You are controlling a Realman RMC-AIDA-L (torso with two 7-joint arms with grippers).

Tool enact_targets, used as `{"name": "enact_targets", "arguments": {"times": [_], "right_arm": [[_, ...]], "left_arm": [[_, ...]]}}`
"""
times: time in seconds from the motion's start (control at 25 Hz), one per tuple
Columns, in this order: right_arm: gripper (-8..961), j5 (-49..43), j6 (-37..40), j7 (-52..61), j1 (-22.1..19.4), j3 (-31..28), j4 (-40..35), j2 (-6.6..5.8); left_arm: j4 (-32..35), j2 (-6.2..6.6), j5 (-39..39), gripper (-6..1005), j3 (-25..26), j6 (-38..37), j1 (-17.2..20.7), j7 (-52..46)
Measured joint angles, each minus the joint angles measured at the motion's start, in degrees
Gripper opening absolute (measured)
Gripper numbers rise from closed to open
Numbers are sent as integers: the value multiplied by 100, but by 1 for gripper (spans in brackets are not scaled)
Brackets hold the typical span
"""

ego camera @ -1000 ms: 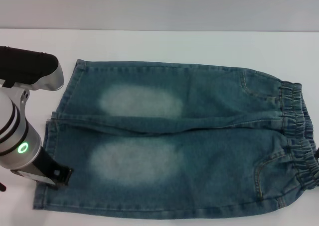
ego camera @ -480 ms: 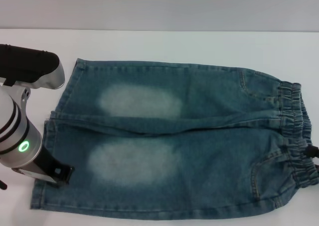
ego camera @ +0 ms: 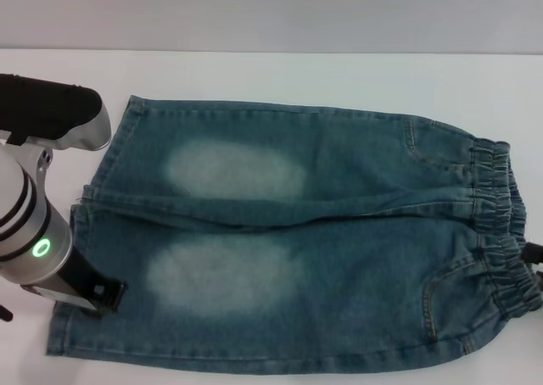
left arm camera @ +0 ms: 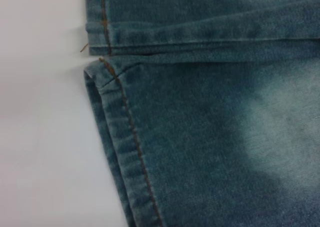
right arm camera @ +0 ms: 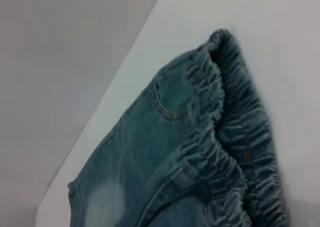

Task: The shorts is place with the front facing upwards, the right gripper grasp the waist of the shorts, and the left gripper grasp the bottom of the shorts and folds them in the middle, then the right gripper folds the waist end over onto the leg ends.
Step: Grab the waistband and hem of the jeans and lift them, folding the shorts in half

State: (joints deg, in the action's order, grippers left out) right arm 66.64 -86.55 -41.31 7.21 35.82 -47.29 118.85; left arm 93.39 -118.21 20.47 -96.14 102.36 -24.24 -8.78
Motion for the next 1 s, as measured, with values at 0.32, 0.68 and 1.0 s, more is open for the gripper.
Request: {"name": "enact_targets", "arguments": {"times": [0.32, 0.68, 1.0], "right_arm": [[725, 18, -113, 60, 35, -56, -239, -17], [726, -29, -50, 78, 55, -31, -198, -20], [725, -173, -37, 74, 86, -3, -164, -8]], "left_arm": [[-13, -7, 0, 41, 0, -6, -81, -9], [-14, -2, 0, 48, 0, -26, -149, -38], [-14, 0, 0, 54, 0, 0, -202, -55]]}}
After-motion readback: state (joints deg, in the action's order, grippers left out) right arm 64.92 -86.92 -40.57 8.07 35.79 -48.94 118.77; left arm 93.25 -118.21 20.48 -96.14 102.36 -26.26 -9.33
